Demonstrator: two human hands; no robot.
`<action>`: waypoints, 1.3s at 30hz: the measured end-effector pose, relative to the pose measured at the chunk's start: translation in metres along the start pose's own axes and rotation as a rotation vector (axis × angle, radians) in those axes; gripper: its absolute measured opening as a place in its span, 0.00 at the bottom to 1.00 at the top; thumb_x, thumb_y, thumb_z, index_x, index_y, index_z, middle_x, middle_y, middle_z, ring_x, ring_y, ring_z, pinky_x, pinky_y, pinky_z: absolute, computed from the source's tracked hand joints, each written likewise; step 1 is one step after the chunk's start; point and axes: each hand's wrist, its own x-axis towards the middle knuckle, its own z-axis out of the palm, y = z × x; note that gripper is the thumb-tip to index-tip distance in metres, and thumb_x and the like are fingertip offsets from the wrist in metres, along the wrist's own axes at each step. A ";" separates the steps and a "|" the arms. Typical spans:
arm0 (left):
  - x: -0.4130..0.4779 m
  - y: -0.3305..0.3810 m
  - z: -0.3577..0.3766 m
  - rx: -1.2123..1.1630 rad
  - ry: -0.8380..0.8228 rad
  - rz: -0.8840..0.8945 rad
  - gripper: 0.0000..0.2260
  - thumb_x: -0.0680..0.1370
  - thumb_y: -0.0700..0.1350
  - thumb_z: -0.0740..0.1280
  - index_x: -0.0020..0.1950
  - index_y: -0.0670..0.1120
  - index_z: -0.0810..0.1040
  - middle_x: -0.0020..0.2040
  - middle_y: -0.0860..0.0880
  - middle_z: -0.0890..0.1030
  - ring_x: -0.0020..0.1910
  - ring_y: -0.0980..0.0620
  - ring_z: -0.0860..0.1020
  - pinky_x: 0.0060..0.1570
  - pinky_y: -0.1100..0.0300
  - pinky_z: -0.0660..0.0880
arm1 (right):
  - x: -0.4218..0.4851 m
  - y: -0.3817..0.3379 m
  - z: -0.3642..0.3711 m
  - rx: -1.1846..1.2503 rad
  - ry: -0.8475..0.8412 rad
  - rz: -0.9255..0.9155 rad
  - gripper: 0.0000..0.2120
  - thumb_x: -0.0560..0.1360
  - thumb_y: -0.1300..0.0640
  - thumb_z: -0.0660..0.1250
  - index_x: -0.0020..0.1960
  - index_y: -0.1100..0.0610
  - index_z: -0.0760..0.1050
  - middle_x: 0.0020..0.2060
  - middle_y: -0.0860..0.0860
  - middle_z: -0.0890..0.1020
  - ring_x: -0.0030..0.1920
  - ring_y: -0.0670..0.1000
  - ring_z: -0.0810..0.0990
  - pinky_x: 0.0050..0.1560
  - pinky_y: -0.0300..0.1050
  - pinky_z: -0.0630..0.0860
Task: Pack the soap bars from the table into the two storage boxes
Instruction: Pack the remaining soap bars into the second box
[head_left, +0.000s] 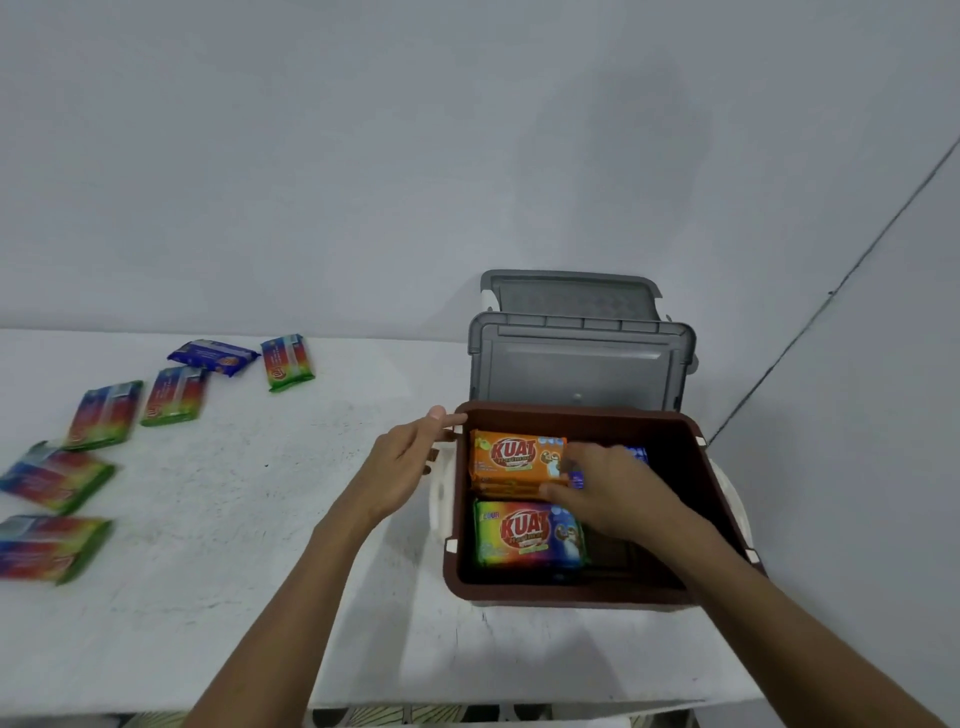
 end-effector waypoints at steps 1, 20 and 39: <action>-0.002 -0.004 -0.006 -0.027 0.004 0.000 0.21 0.78 0.64 0.49 0.60 0.63 0.77 0.58 0.58 0.80 0.57 0.57 0.79 0.56 0.59 0.75 | 0.002 -0.008 -0.007 -0.001 0.053 -0.023 0.20 0.78 0.42 0.64 0.64 0.53 0.72 0.58 0.52 0.80 0.52 0.50 0.79 0.50 0.46 0.77; -0.007 -0.119 -0.240 0.229 0.427 -0.129 0.18 0.82 0.56 0.58 0.62 0.48 0.79 0.56 0.50 0.82 0.51 0.55 0.79 0.51 0.59 0.74 | 0.186 -0.262 0.027 0.199 0.064 -0.321 0.14 0.77 0.43 0.64 0.56 0.51 0.77 0.50 0.51 0.82 0.47 0.52 0.81 0.51 0.50 0.80; 0.154 -0.188 -0.304 0.902 0.051 -0.354 0.31 0.73 0.71 0.61 0.73 0.62 0.62 0.78 0.43 0.53 0.73 0.34 0.57 0.68 0.40 0.61 | 0.319 -0.316 0.121 -0.182 0.114 -0.267 0.21 0.79 0.44 0.61 0.67 0.52 0.66 0.61 0.60 0.76 0.59 0.62 0.69 0.53 0.51 0.69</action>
